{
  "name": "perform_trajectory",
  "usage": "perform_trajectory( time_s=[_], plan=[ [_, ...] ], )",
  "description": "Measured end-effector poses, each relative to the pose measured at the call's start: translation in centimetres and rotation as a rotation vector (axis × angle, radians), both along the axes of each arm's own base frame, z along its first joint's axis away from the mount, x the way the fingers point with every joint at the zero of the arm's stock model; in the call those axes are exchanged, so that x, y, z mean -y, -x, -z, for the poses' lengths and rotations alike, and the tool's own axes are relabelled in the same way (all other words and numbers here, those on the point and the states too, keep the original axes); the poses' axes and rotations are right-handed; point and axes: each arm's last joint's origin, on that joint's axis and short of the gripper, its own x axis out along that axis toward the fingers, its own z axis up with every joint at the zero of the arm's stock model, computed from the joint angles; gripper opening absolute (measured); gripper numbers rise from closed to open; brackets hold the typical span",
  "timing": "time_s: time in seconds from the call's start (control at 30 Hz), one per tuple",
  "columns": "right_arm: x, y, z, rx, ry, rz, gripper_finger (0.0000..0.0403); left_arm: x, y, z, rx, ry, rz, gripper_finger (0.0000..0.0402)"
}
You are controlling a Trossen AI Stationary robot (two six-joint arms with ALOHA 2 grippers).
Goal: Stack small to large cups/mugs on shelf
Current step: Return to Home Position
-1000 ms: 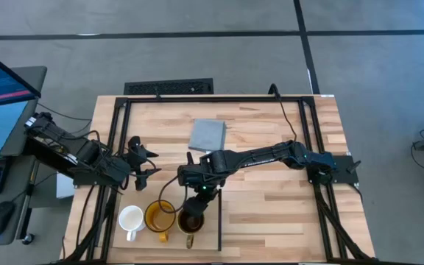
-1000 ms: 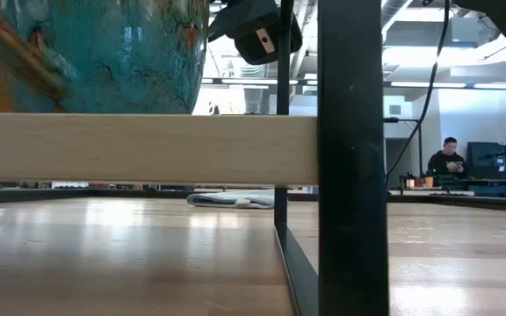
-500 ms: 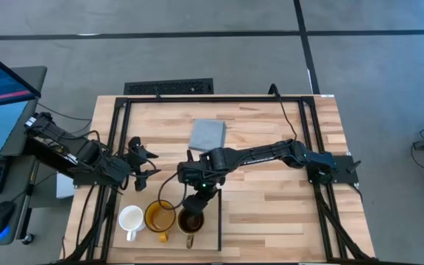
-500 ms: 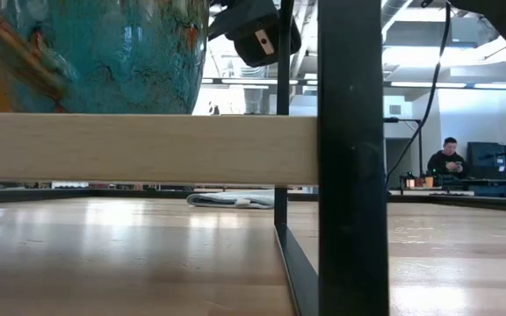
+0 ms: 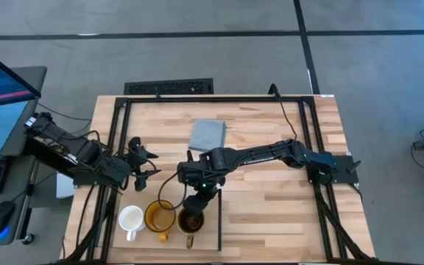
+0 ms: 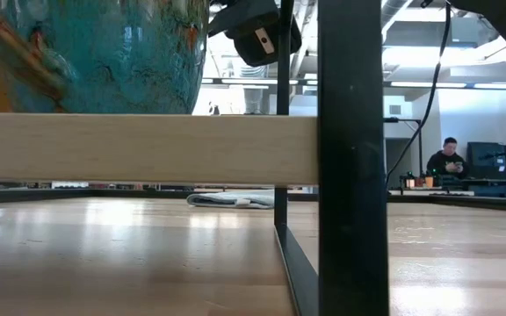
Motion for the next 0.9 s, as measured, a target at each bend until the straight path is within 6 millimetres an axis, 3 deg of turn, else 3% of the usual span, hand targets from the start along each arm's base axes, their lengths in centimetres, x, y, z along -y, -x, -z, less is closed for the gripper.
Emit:
perform_trajectory(
  time_s=[0.2,0.37,0.47,0.63,0.73,0.9],
  plan=[
    [0.4,0.2,-0.9,0.034,0.003,-0.004,0.02,0.0,0.0,0.0,0.0,0.0,0.0,0.0247],
    [2.5,0.7,-2.8,0.097,0.093,0.04,0.02,0.0,0.0,0.0,-0.003,-0.002,0.0,0.0247],
    [4.2,1.5,-5.2,0.19,0.22,0.089,0.02,0.0,0.0,0.0,-0.005,-0.003,0.0,0.0247],
    [6.4,3.9,-10.9,0.44,0.472,0.132,0.02,-0.1,0.0,0.0,0.007,-0.021,-0.023,0.0247],
    [7.0,5.6,-14.2,0.598,0.625,0.121,0.02,-0.3,0.0,-0.3,0.055,-0.057,-0.083,0.0247],
    [7.3,9.4,-18.3,0.721,0.855,0.029,0.02,-0.5,-0.1,-1.1,0.15,-0.118,-0.148,0.0247]
  ],
)
